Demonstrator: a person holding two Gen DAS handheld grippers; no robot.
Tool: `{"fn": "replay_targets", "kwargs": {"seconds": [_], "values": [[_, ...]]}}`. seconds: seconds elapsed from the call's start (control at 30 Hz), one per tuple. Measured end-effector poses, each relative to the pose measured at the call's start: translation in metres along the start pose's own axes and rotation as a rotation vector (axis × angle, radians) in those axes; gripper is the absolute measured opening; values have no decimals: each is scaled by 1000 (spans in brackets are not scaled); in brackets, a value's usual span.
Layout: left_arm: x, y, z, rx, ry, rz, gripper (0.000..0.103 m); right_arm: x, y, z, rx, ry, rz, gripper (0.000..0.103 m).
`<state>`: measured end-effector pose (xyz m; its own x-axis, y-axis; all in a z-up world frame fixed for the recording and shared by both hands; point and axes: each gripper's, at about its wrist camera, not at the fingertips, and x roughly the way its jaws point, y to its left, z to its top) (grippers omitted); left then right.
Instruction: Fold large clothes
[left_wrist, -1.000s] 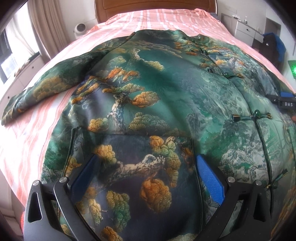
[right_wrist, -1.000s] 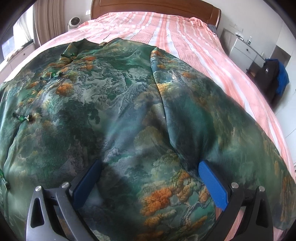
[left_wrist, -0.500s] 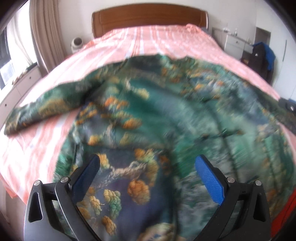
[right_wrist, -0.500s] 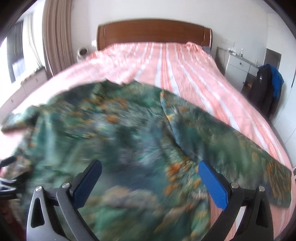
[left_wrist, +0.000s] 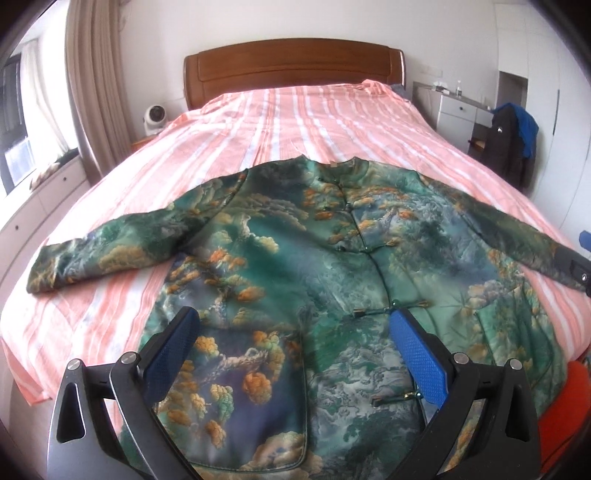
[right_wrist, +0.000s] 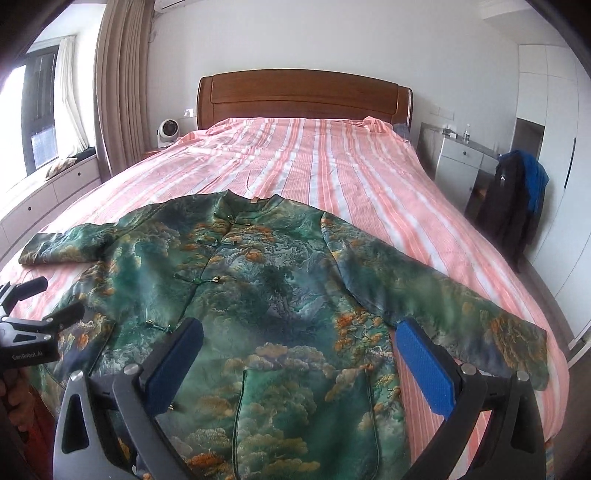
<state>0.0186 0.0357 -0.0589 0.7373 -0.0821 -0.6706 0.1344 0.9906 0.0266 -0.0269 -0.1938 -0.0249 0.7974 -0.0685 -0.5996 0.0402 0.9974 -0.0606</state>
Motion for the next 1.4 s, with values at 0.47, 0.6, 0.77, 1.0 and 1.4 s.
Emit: {"fn": "replay_targets", "kwargs": {"seconds": [0.47,0.6,0.77,1.0,1.4], "values": [[31,24,-33,-111,136,-46,103,34,-75,-49,347,116,140,103],[33,30,-41,-129,139,-36,103,46,-193,-90,713,93,147,103],[39,24,-39,-138,131,-39,103,40,-320,-150,1076,16,42,103],[49,9,-43,-85,169,-26,103,56,-400,-179,1312,-110,68,74],[56,46,-49,-162,143,-1,103,39,-183,92,689,-210,538,11]]}}
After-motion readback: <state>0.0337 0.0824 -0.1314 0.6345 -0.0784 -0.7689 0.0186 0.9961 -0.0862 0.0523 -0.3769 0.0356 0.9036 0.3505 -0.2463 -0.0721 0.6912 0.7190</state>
